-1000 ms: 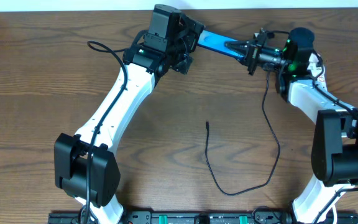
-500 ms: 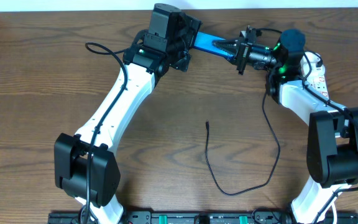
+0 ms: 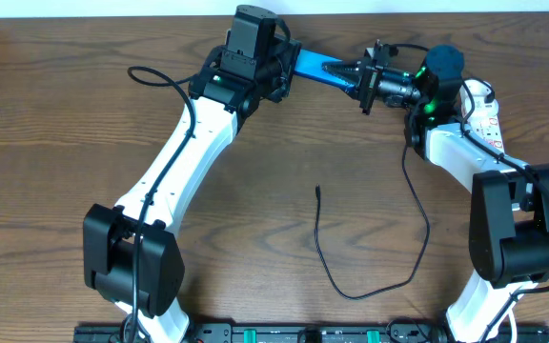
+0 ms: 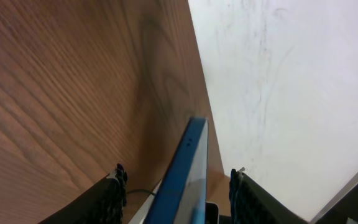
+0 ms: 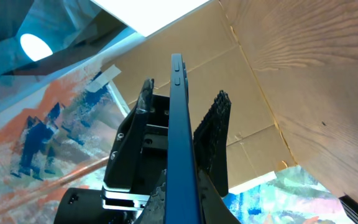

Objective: Plug charger to phone and switch on socket

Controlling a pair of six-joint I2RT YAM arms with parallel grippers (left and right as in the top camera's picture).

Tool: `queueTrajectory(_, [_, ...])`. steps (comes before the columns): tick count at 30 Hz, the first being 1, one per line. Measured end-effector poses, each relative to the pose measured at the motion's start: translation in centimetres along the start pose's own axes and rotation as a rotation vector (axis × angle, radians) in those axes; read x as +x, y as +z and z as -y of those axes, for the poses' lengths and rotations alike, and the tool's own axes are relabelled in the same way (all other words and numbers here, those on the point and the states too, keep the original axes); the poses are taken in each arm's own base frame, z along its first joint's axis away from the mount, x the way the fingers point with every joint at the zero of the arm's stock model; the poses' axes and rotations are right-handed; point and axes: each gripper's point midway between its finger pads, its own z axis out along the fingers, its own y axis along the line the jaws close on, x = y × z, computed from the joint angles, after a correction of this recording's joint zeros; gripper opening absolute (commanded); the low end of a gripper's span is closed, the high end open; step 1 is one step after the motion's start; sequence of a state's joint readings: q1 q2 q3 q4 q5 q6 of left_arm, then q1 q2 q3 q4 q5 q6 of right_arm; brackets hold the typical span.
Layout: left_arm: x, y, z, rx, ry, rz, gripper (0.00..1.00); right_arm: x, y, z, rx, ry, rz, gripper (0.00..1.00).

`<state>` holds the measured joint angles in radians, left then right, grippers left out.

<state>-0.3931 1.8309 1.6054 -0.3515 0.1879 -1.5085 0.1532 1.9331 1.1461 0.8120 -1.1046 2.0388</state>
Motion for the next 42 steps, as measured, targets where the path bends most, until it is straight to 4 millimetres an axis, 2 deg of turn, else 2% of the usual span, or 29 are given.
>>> queueTrajectory(12, [-0.1, 0.0, 0.1, 0.003, -0.091, 0.007, 0.54, -1.0, 0.0, -0.5, -0.029, 0.0, 0.057, 0.01])
queueTrajectory(19, [-0.1, -0.1, 1.7, 0.069, -0.126, 0.003, 0.53, -1.6, -0.1, -1.0, -0.053, -0.005, 0.098, 0.01])
queueTrajectory(26, [-0.1, -0.1, 1.8, 0.072, -0.131, 0.002, 0.54, -1.5, -0.2, -2.3, -0.1, -0.064, 0.106, 0.01])
queueTrajectory(34, [-0.1, -0.1, 2.1, 0.086, -0.115, 0.002, 0.54, -1.5, -0.2, -2.4, -0.102, -0.064, 0.11, 0.01])
queueTrajectory(38, [-0.1, -0.2, 3.0, 0.124, -0.05, 0.003, 0.54, -1.5, -0.2, -2.4, -0.102, -0.064, 0.11, 0.01])
queueTrajectory(42, [-0.1, -0.2, 3.1, 0.124, 0.021, 0.008, 0.54, -1.4, -0.2, -2.3, -0.097, -0.063, 0.103, 0.01])
